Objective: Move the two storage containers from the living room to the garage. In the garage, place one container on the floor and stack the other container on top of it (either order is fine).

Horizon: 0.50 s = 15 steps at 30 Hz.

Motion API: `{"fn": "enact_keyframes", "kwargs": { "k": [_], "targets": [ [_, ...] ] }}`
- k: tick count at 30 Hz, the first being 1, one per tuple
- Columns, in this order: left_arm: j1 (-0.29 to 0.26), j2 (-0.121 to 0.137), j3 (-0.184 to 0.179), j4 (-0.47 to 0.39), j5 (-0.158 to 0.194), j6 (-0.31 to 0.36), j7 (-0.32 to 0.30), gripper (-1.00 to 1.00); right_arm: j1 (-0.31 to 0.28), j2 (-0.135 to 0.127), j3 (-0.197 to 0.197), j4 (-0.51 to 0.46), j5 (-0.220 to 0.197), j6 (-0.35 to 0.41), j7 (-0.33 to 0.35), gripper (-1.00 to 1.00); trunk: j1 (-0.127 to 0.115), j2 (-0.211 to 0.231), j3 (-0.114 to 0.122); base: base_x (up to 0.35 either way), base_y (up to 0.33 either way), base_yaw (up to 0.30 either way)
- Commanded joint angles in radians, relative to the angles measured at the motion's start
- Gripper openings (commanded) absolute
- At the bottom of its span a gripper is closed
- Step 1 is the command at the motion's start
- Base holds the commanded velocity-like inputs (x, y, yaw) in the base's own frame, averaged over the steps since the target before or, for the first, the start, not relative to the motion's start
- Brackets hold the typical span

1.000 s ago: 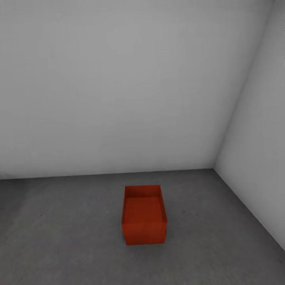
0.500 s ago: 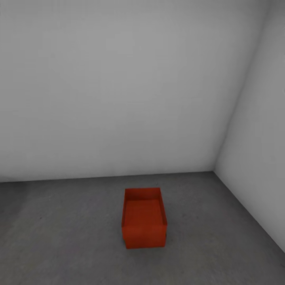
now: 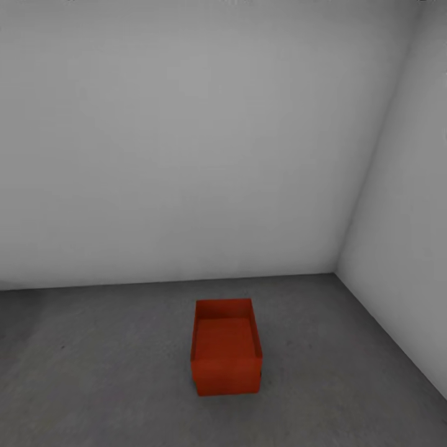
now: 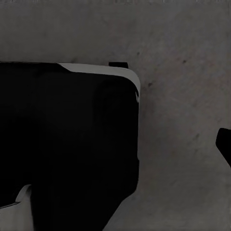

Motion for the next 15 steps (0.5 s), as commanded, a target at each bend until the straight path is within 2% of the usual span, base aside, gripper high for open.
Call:
{"fn": "enact_keyframes", "kwargs": {
  "k": [1,15],
  "targets": [
    [-0.001,0.000,0.007,0.001,0.001,-0.003,-0.002,1.00,-0.002,0.001,0.007,0.003,-0.003,-0.005,-0.004,1.00,0.000,-0.002,0.000,0.000,0.000,0.000],
    [-0.001,0.000,0.006,0.001,0.001,-0.003,-0.002,1.00,-0.001,0.008,0.011,0.003,0.002,-0.011,-0.005,1.00,0.000,-0.002,0.022,0.000,0.000,0.000]
  ]
}}
